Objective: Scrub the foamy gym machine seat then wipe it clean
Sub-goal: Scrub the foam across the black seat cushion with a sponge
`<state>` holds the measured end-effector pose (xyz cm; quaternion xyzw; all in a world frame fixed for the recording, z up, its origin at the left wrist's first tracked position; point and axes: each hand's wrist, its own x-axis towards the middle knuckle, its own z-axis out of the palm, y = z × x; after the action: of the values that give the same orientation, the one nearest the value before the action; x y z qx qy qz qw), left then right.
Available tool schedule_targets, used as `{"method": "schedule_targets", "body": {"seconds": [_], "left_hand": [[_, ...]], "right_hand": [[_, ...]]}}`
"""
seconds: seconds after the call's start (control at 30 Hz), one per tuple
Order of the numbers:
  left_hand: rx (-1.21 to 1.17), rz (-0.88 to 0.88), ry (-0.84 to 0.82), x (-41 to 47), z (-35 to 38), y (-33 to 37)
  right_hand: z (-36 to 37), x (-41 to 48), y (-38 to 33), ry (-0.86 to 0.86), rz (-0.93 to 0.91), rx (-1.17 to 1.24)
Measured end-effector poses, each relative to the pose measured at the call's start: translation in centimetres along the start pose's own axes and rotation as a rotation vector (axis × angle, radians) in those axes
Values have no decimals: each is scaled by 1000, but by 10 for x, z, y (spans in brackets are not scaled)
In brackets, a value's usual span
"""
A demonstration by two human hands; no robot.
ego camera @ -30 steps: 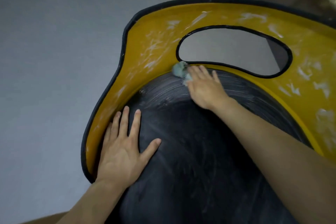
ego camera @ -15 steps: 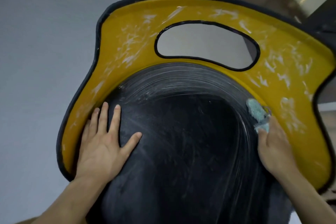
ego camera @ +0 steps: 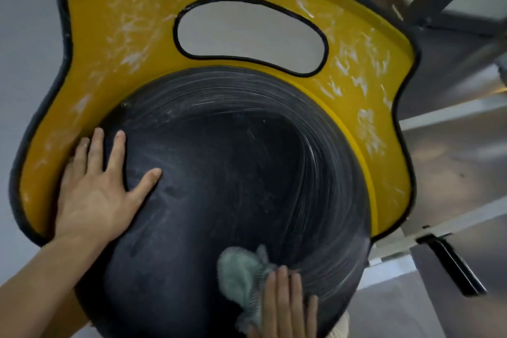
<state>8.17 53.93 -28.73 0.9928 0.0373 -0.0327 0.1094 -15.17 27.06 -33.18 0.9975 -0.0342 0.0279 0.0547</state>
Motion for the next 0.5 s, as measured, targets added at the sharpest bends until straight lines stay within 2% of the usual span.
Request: {"method": "schedule_targets", "body": {"seconds": [0.13,0.3,0.37,0.5], "left_hand": [[7,-3,19,0,2,0],[37,2,-41,-3,-5,5],[84,68,-82,-17,-6,16],[115,338,-131,-80,4,47]], "right_hand": [[-15,3,-24,89,-34,118],[-45,11,15,-61,-362,186],[-50,31,37,-122,-284,174],[-46,71,70,-168,-24,156]]}}
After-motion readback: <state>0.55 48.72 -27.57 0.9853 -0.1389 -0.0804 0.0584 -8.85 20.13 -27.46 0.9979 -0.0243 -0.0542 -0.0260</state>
